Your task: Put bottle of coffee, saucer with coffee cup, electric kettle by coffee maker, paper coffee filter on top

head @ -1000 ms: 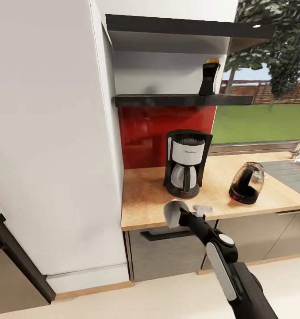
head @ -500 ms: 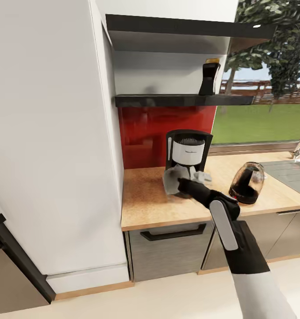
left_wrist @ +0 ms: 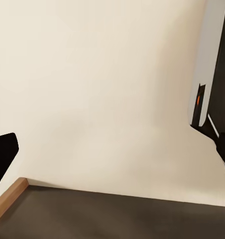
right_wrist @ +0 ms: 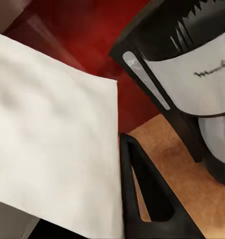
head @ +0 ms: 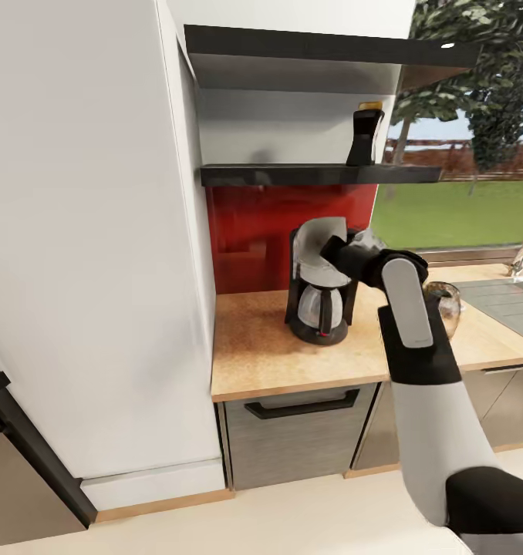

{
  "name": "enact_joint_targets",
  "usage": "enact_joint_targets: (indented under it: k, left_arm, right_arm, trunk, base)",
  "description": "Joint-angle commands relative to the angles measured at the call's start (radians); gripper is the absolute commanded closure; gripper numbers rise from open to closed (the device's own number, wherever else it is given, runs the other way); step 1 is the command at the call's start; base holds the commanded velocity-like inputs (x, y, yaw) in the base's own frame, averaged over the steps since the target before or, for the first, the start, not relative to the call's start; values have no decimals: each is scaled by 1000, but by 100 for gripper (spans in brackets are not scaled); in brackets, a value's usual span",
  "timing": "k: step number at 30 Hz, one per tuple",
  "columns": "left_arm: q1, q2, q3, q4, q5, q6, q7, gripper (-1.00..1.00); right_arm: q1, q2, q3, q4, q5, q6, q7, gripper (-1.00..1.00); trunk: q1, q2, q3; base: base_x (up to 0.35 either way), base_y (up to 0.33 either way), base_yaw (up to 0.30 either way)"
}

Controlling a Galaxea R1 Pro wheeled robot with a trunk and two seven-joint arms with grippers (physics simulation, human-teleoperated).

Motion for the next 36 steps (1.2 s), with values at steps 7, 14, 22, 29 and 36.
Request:
enact_joint_targets:
  k: [7,14,22,29,36]
  left_arm:
    - [0,-6,6,0,-7,-2,2,-100]
    - [0,-7,6,0,-8,-2,2,-100]
    - [0,-5,6,0,-8,-2,2,-100]
    - [0,-9,9,2,-6,3,3,-100]
    - [0,-8,10,2,-5,5,3,-100]
  right_arm:
    - [-193,41,0,74,-68,-88,-340,100]
    - [-291,84,0,132,-90,-231,-641,100]
    - [-300,98,0,93,-174,-379,-842,100]
    - [-301,98,-1,88,-310,-403,-842,100]
    - [-301,97,-5,88,-325,-414,-842,100]
  trunk:
    - [1,-2,-2]
    - [1,-2,-2]
    - [1,-2,-2]
    - [1,-2,-2]
    - [1,-2,-2]
  base:
    - [0,0,0]
    - [0,0,0]
    - [0,0,0]
    - [0,0,0]
    - [0,0,0]
